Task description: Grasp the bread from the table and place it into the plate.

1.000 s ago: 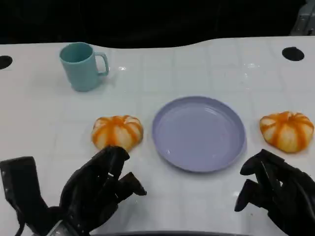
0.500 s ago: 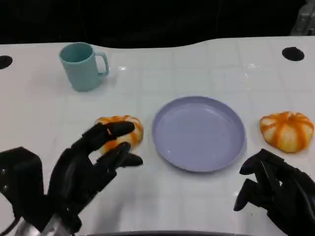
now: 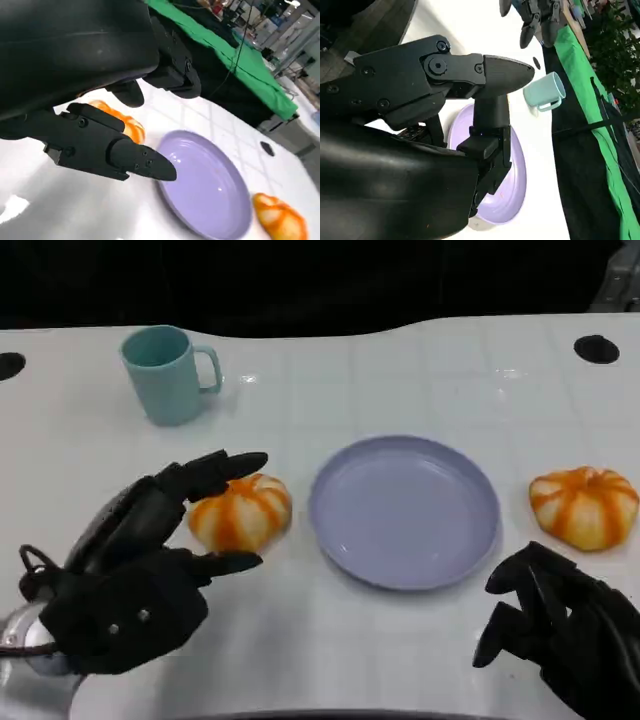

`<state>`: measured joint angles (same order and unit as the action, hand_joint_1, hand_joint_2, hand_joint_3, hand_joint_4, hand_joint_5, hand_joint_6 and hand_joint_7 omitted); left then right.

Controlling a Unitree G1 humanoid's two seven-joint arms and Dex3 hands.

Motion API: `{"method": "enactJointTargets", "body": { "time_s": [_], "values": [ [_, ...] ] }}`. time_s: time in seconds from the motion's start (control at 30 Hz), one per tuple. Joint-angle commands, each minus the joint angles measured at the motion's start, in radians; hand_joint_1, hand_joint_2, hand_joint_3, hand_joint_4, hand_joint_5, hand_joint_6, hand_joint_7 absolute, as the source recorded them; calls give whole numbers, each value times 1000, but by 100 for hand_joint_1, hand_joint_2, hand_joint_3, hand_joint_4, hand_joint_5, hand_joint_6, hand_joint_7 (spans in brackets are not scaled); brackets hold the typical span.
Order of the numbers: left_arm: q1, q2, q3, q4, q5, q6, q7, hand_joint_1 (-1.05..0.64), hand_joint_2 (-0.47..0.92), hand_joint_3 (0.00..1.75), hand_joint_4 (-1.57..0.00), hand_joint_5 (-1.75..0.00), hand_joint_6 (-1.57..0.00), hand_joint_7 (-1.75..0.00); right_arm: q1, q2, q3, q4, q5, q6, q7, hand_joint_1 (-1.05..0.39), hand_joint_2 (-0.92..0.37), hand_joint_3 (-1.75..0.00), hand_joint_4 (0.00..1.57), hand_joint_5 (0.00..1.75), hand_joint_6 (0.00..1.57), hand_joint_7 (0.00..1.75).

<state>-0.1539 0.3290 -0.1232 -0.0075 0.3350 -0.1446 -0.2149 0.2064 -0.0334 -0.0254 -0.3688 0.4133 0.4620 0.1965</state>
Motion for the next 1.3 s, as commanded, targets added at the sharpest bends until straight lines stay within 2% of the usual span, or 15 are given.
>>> {"method": "enactJointTargets", "body": {
  "time_s": [0.03,0.1,0.4,0.5,0.8,0.93,1.03,1.3],
  "values": [
    [-71,69,-51,30,140,-15,10,-35,83,0,0,-54,-31,-1,-1,-12,-1,-2,-9,-15,3,-44,-92,-46,65,175,51,160],
    [-104,75,-77,33,191,26,-11,-35,82,1,0,-46,-29,-1,1,-11,-2,-7,-7,-10,-1,-44,-92,-46,63,175,50,160],
    [-228,64,-201,92,380,202,-62,-37,80,1,0,-29,-25,0,6,-12,-3,-19,-4,1,-5,-44,-92,-46,62,175,49,160],
    [-282,42,-245,167,416,247,-77,-34,80,0,0,-26,-24,0,9,-14,-4,-22,-3,-2,-1,-44,-92,-45,62,175,49,161],
    [-442,-28,-334,487,455,269,-38,-37,77,0,-2,-25,-21,0,16,-16,-7,-28,1,-1,1,-45,-92,-46,63,175,49,160],
    [-472,-39,-347,545,447,266,-29,-40,77,0,-2,-23,-19,0,17,-17,-7,-31,2,3,0,-44,-92,-45,63,175,49,160],
    [-548,-85,-372,719,446,252,-1,-43,76,0,-1,-21,-18,0,21,-19,-6,-41,0,11,-5,-45,-92,-45,63,175,49,159],
    [-675,-170,-400,1017,425,210,90,-44,77,0,0,-19,-19,0,26,-23,-8,-46,1,10,0,-45,-92,-45,61,175,48,160]
  ]
}}
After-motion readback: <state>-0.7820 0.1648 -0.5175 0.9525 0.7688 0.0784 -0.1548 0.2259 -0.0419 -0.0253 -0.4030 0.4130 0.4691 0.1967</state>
